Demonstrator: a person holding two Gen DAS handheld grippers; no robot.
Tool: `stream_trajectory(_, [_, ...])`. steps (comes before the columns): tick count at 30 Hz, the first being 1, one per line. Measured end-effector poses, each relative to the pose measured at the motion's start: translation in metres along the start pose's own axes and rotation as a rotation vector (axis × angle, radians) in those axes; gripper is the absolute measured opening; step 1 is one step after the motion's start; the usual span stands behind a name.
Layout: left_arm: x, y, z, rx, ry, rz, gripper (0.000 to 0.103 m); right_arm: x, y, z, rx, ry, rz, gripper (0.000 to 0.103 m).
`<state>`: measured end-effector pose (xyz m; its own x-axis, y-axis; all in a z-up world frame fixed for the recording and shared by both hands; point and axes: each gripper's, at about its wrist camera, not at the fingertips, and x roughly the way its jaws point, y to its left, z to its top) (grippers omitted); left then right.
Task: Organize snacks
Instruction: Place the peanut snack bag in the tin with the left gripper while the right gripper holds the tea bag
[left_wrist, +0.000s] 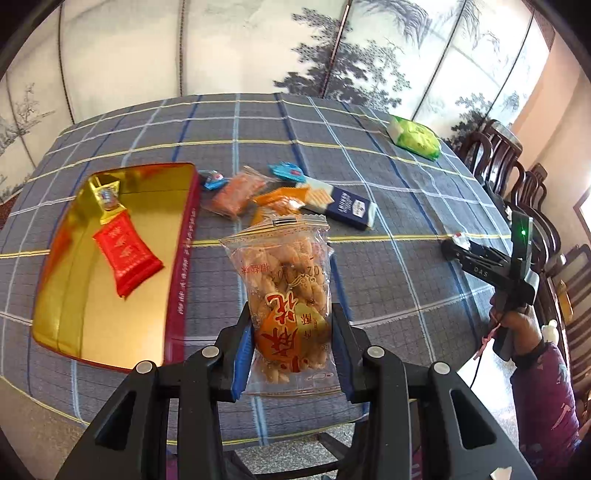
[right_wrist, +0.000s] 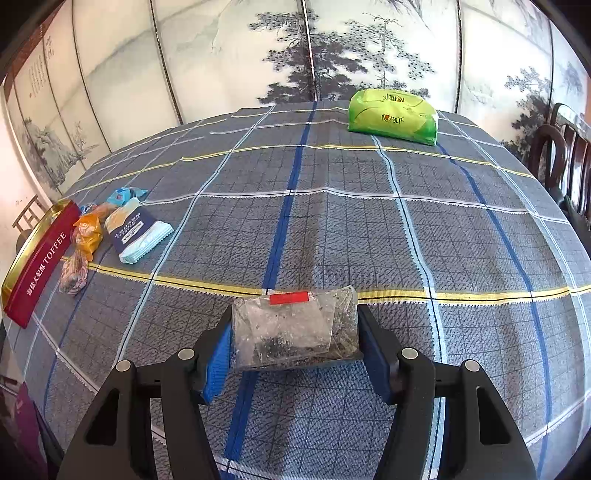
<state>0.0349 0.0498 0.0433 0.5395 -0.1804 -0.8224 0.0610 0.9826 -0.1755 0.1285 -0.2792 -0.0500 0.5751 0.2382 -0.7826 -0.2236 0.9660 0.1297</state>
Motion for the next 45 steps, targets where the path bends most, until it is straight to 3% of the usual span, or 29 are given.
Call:
stream_trajectory(10, [-0.016, 0.063, -0.004, -0.055, -0.075, 0.154, 0.034, 0.001, 0.005, 0.0, -0.023, 0.006, -0.036, 0.062])
stream_trajectory(20, [-0.017, 0.094, -0.014, -0.06, -0.139, 0.282, 0.034, 0.003, 0.007, 0.001, -0.023, 0.01, -0.059, 0.062])
stream_trajectory(45, [0.019, 0.157, -0.022, -0.107, -0.126, 0.396, 0.035, 0.004, 0.009, 0.0, -0.028, 0.011, -0.074, 0.062])
